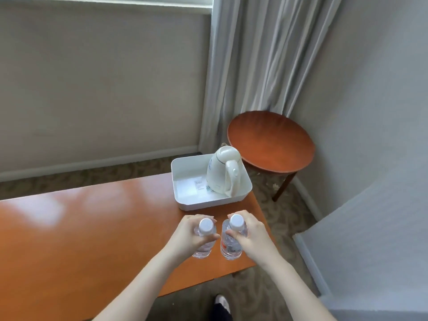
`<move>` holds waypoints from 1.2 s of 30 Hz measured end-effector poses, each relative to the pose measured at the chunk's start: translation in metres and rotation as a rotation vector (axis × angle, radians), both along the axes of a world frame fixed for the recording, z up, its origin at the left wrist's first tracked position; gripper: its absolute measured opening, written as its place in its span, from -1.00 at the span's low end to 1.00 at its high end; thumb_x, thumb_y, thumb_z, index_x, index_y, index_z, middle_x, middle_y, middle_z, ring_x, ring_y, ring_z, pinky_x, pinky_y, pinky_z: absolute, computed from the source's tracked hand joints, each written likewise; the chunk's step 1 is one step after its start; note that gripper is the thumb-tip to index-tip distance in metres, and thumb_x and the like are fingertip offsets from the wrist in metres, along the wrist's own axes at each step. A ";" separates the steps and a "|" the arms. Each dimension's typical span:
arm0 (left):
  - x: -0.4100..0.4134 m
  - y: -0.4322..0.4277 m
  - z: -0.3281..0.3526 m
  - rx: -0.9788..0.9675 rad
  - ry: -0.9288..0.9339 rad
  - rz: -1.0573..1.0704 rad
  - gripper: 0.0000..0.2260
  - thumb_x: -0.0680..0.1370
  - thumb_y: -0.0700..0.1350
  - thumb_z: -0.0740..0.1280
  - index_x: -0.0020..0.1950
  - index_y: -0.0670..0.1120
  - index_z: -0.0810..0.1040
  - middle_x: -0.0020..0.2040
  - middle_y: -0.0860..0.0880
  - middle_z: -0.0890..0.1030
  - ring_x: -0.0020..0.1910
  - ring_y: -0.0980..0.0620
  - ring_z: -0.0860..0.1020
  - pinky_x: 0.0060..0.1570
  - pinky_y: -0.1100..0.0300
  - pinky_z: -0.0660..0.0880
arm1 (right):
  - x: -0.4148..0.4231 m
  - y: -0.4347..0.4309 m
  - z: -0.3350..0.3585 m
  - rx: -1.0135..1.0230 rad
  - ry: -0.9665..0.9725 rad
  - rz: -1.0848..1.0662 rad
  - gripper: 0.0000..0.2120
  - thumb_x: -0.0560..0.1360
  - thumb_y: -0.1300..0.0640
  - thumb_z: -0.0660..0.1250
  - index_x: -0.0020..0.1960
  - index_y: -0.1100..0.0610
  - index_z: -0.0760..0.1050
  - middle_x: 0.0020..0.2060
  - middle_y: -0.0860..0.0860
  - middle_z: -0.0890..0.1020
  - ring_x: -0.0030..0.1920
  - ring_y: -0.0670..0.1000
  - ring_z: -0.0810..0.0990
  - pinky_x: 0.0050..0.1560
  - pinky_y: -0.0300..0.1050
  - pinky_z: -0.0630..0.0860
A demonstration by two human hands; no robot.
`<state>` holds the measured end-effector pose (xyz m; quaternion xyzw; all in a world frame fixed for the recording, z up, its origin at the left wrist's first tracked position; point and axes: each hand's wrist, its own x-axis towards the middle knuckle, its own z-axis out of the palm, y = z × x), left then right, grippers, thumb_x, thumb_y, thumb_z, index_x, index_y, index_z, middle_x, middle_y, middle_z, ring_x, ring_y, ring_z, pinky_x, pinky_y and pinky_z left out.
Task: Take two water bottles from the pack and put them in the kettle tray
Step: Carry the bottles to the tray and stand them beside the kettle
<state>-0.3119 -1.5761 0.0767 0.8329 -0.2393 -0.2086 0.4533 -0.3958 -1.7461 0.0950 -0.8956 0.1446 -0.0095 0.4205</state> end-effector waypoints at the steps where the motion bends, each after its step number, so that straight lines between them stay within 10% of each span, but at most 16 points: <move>1: 0.001 -0.005 -0.005 0.013 0.019 0.038 -0.67 0.36 0.03 0.51 0.08 -0.01 0.65 0.07 0.20 0.57 0.02 0.39 0.44 0.01 0.37 0.33 | 0.005 -0.005 -0.007 0.004 0.002 0.026 -0.78 0.42 0.06 0.41 0.02 0.00 0.46 -0.04 -0.05 0.58 0.01 -0.08 0.51 0.03 -0.24 0.45; 6: 0.003 -0.024 -0.025 0.025 0.129 0.195 -0.64 0.30 -0.07 0.57 0.07 0.04 0.65 0.22 0.10 0.57 0.12 0.25 0.48 0.10 0.29 0.33 | 0.021 -0.023 -0.033 0.016 -0.001 0.112 -0.74 0.41 0.10 0.42 0.05 0.00 0.45 -0.07 -0.13 0.52 -0.03 -0.14 0.47 -0.05 -0.48 0.32; 26: 0.009 -0.035 -0.060 0.075 0.256 0.368 -0.62 0.30 -0.12 0.52 0.09 0.09 0.62 0.25 0.10 0.54 0.22 0.12 0.50 0.13 0.26 0.39 | 0.054 -0.031 -0.073 -0.006 0.098 0.296 -0.74 0.44 0.15 0.38 0.08 0.03 0.39 0.02 -0.07 0.51 0.08 -0.08 0.47 0.05 -0.29 0.37; 36: 0.014 -0.020 -0.031 0.497 0.011 0.096 -0.25 0.43 0.19 0.37 0.51 0.03 0.12 0.46 0.05 0.24 0.41 0.08 0.23 0.31 0.21 0.29 | 0.055 -0.046 -0.066 -0.263 0.073 0.488 -0.53 0.41 -0.08 0.38 0.25 0.00 0.33 0.20 -0.12 0.45 0.25 -0.10 0.37 0.21 -0.20 0.37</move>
